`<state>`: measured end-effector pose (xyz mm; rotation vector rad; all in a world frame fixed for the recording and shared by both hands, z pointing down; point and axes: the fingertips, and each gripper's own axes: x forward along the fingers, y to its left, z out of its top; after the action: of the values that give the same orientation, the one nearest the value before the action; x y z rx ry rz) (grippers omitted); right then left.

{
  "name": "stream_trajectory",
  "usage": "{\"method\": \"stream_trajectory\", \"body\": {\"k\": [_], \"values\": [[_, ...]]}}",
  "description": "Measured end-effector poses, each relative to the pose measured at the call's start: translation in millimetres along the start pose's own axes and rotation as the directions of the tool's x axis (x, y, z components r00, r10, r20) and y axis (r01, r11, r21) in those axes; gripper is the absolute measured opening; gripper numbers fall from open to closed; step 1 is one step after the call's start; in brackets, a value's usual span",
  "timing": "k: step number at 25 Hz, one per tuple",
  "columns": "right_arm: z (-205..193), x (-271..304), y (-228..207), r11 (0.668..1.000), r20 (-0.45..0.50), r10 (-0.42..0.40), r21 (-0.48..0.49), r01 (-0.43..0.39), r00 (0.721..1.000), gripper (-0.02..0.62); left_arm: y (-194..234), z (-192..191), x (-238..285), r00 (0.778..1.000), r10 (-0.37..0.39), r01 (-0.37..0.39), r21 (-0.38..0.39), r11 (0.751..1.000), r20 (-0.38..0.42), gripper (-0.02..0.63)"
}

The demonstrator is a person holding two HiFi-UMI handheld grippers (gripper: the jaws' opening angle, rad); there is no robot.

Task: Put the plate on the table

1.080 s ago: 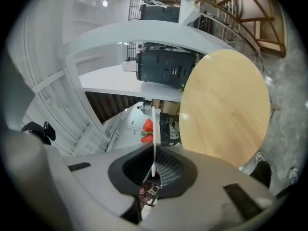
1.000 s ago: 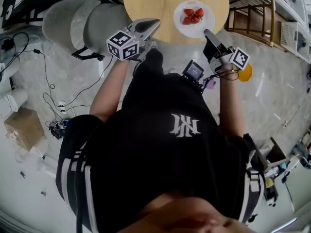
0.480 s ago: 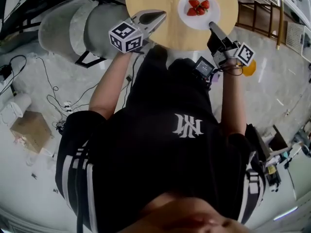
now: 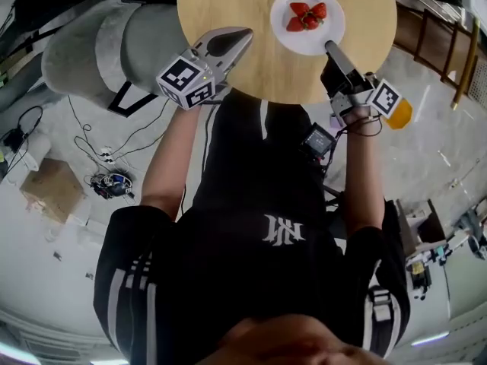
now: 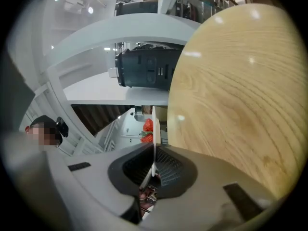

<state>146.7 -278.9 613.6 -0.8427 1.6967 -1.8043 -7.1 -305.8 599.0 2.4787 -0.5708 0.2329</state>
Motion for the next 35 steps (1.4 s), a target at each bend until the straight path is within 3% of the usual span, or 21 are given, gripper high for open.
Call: {"method": "stream_trajectory", "body": {"k": [6,11,35], "values": [[12.0,17.0,-28.5,1.0,-0.03,-0.022,-0.008,0.021,0.999,0.014,16.8,-12.4,15.0,0.999,0.05,-0.05,-0.004,0.999,0.0,0.008],[2.4,41.7,-55.2,0.998,-0.044,-0.055,0.015,0.056,0.998,0.014,31.5,-21.8,21.9,0.999,0.045,-0.045,0.016,0.999,-0.026,0.008],[-6.7,45.5,-81.0,0.987,-0.044,-0.16,0.029,0.161,0.986,0.015,30.7,-37.3,24.5,0.998,0.038,-0.039,-0.024,0.999,-0.046,0.008]]}}
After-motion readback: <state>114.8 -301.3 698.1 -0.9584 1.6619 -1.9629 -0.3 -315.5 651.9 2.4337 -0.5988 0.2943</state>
